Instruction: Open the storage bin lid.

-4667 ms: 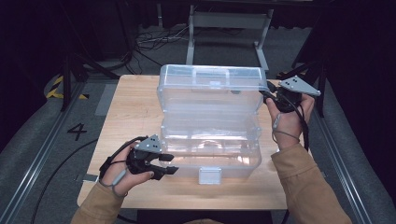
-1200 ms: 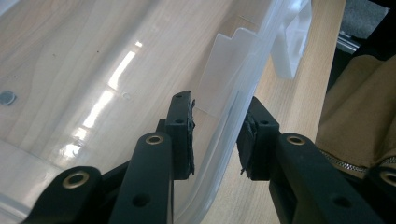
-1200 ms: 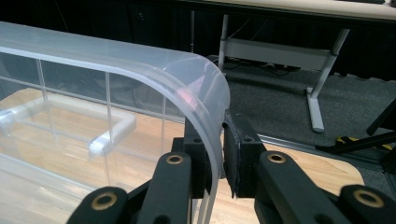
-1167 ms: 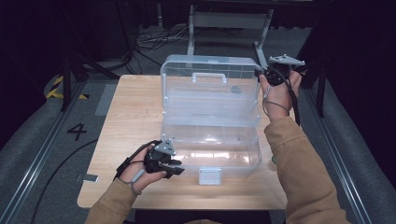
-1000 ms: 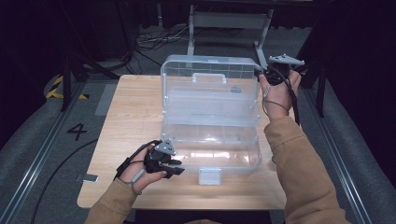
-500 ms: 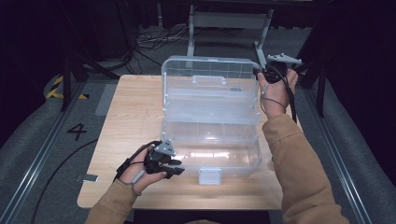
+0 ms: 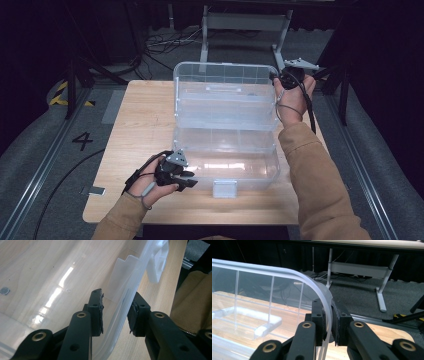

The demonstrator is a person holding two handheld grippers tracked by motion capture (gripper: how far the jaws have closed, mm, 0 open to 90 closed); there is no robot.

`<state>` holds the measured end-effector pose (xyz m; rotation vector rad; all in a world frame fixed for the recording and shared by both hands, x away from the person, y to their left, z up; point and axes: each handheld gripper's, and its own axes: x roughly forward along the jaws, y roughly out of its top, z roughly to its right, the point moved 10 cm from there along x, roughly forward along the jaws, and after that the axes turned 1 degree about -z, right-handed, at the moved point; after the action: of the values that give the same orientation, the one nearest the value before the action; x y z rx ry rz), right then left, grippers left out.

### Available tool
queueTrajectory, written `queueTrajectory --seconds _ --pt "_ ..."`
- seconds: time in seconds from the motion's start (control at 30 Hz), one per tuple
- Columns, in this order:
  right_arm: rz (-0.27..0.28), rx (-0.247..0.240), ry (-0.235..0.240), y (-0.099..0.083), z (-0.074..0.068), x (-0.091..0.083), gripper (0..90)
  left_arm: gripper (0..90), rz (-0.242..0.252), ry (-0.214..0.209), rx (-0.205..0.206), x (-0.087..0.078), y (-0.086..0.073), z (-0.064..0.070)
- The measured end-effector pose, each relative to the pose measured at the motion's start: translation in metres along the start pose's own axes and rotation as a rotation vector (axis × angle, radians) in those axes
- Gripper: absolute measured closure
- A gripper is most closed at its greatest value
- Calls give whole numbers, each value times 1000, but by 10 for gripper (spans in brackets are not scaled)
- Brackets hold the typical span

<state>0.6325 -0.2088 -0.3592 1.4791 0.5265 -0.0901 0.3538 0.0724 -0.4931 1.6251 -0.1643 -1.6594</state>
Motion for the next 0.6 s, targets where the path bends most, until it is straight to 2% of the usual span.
queueTrajectory --seconds 0.17,0.23,0.37,0.6 --pt "17 18 9 -5 2 6 822 680 0 -2 0 0 0 0" --pt "1 17 18 -9 4 9 839 680 0 -1 3 0 0 -1" --pt "4 69 42 -15 7 16 844 680 -2 -2 2 0 0 -1" --pt "-7 71 46 -18 8 22 842 680 -1 0 1 0 0 -1"
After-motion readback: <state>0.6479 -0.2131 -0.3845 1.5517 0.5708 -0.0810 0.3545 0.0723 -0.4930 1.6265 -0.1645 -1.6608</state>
